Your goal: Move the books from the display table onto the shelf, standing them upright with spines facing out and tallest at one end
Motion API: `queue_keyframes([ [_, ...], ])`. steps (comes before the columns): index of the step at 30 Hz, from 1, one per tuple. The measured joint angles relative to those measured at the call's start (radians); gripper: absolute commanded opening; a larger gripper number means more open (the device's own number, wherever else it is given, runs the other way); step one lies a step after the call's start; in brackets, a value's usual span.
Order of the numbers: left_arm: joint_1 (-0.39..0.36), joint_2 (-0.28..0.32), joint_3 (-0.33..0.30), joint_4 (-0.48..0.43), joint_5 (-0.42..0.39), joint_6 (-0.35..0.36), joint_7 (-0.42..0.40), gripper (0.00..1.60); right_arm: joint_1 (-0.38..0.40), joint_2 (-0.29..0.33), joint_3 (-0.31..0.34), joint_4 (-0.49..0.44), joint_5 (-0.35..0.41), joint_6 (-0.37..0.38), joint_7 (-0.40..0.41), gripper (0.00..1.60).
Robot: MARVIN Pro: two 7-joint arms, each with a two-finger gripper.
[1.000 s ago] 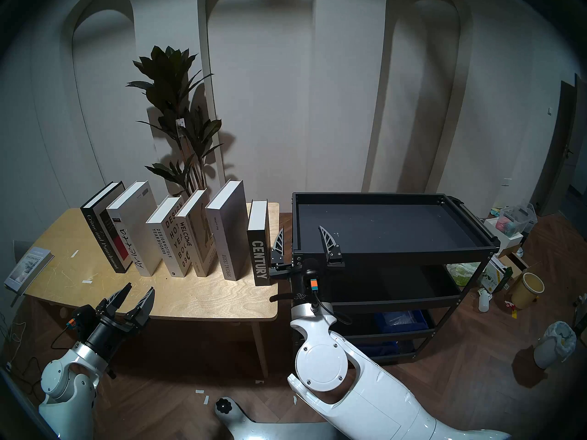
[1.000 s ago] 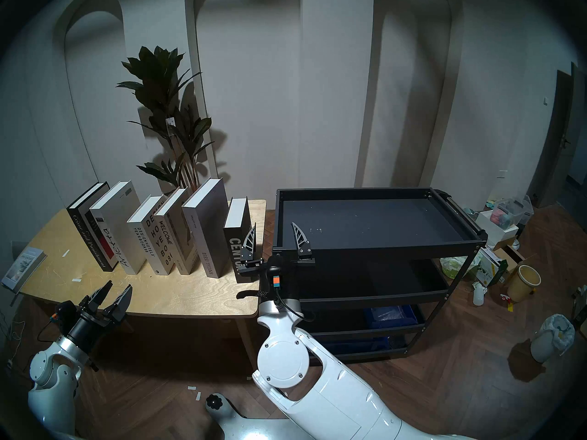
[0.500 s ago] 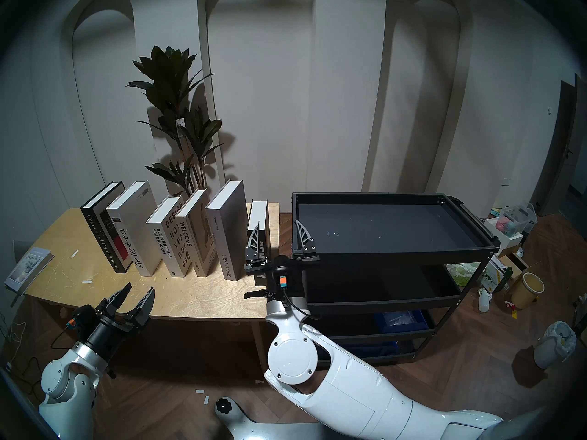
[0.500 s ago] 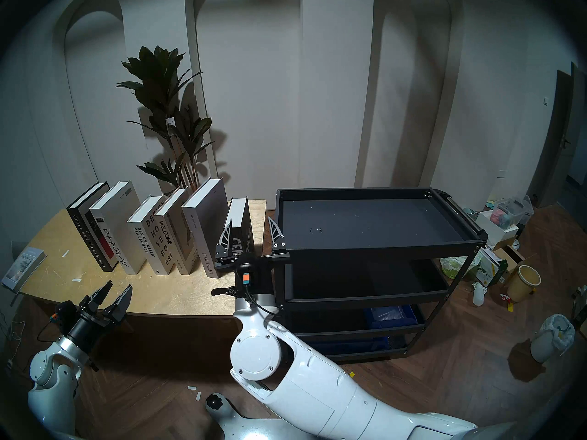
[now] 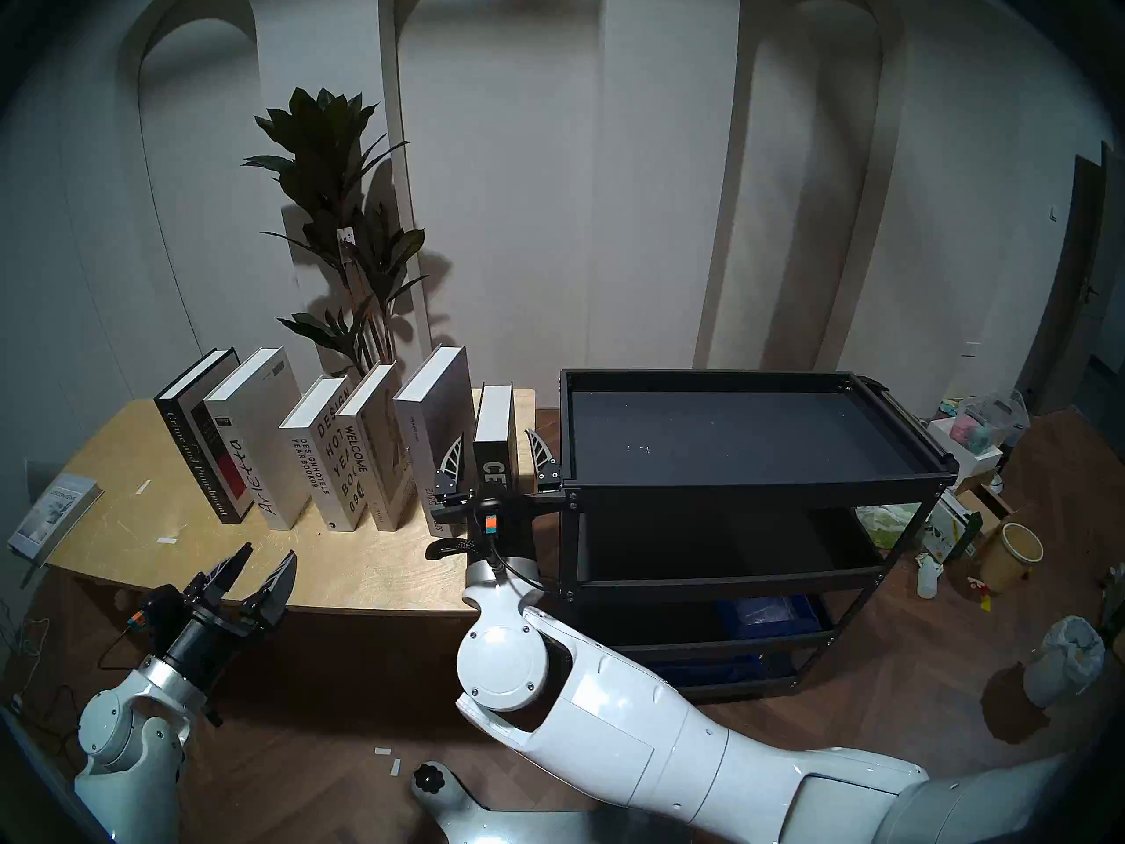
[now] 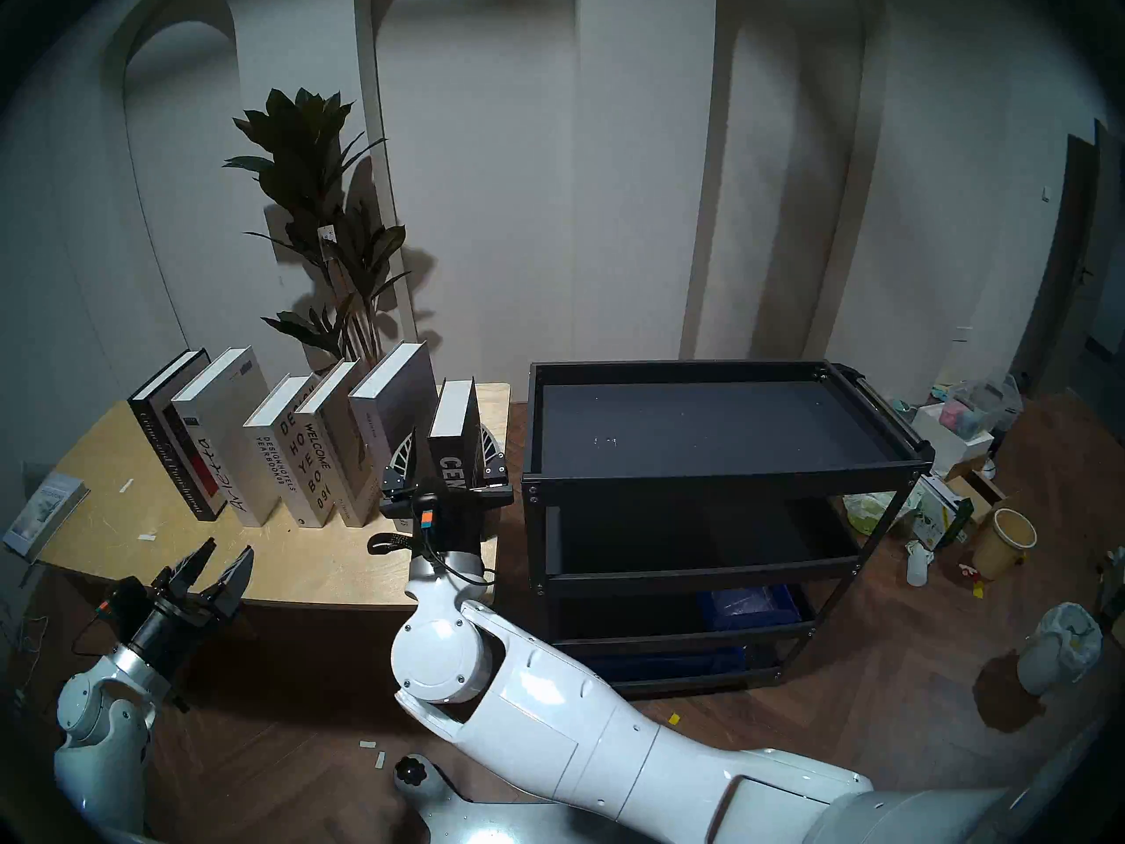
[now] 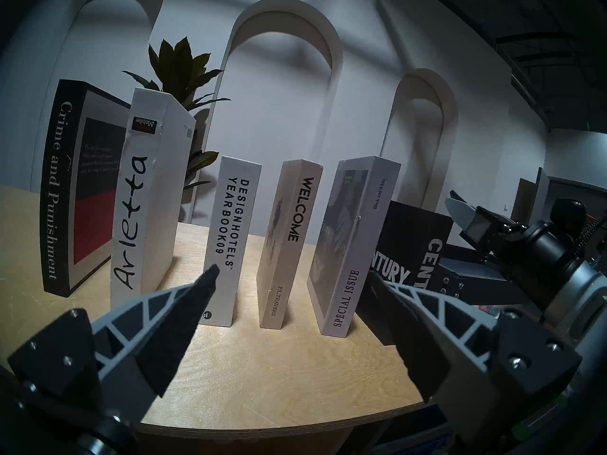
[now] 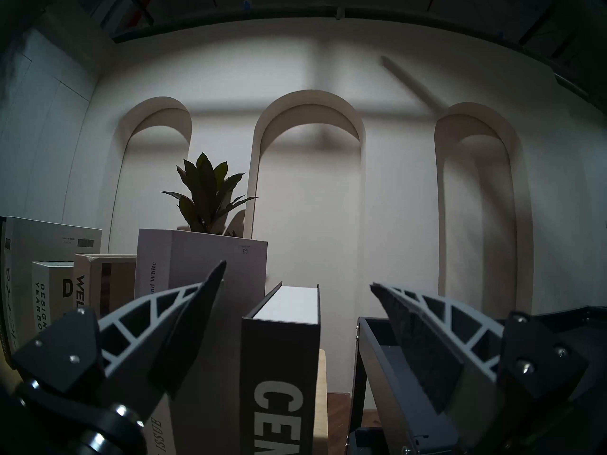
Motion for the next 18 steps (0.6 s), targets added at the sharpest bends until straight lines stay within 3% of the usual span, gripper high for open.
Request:
queue_keyframes([
  [9, 0.0, 0.0, 0.0, -0.001, 0.0, 0.0, 0.0, 1.6, 0.054, -0.058, -0.033, 0.117, 0.042, -0.03, -0.11, 1.6],
  [18, 0.0, 0.0, 0.0, -0.001, 0.0, 0.0, 0.0, 1.6, 0.085, -0.096, -0.036, 0.196, 0.059, -0.052, -0.126, 1.6],
])
